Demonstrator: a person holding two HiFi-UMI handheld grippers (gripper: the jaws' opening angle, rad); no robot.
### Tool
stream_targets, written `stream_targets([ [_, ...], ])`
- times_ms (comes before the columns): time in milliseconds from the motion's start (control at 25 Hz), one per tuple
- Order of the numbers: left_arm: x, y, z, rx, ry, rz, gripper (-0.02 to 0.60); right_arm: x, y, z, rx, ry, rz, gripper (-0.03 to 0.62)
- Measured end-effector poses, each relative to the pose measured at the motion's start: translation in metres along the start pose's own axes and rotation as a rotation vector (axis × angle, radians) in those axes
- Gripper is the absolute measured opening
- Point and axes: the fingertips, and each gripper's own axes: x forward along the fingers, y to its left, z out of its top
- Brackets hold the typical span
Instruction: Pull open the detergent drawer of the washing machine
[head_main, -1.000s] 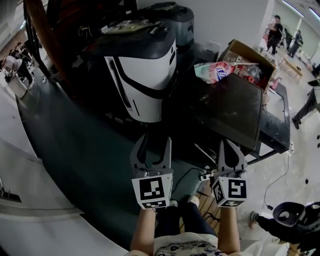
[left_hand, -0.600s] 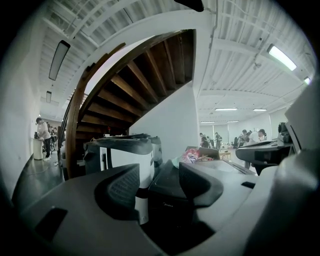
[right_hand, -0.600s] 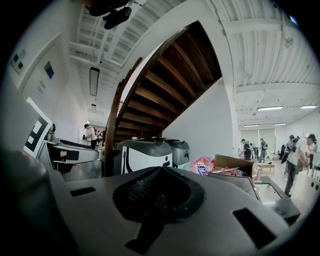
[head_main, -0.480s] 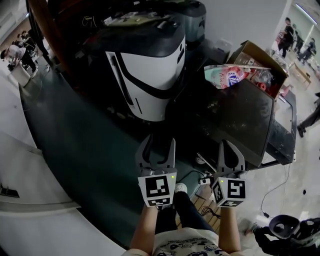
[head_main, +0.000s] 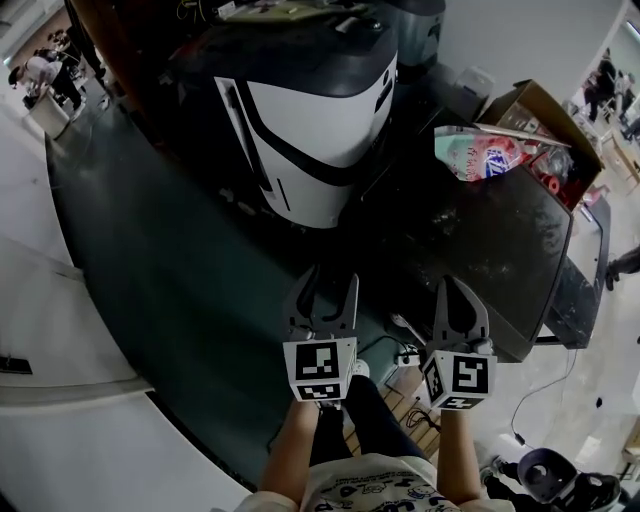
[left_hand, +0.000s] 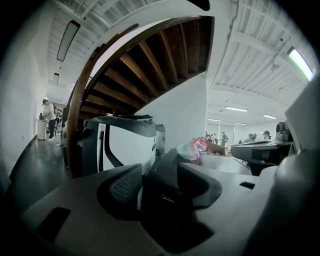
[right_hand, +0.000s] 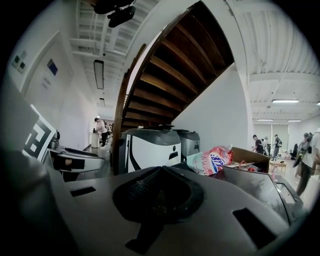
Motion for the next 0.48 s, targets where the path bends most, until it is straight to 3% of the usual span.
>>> stream_targets([
  [160,0.019,0.002,-0.017,-0.035,0.015,-0.018,0.210,0.020,0.000,-0.014,-0.003,0.021,0.020,0.014],
  [480,0.052,0.001,-0.060,-0.224,0.054,-0.098,0.223,0.045,0.007,-0.043,-0.009,0.051,0.061,0.014],
])
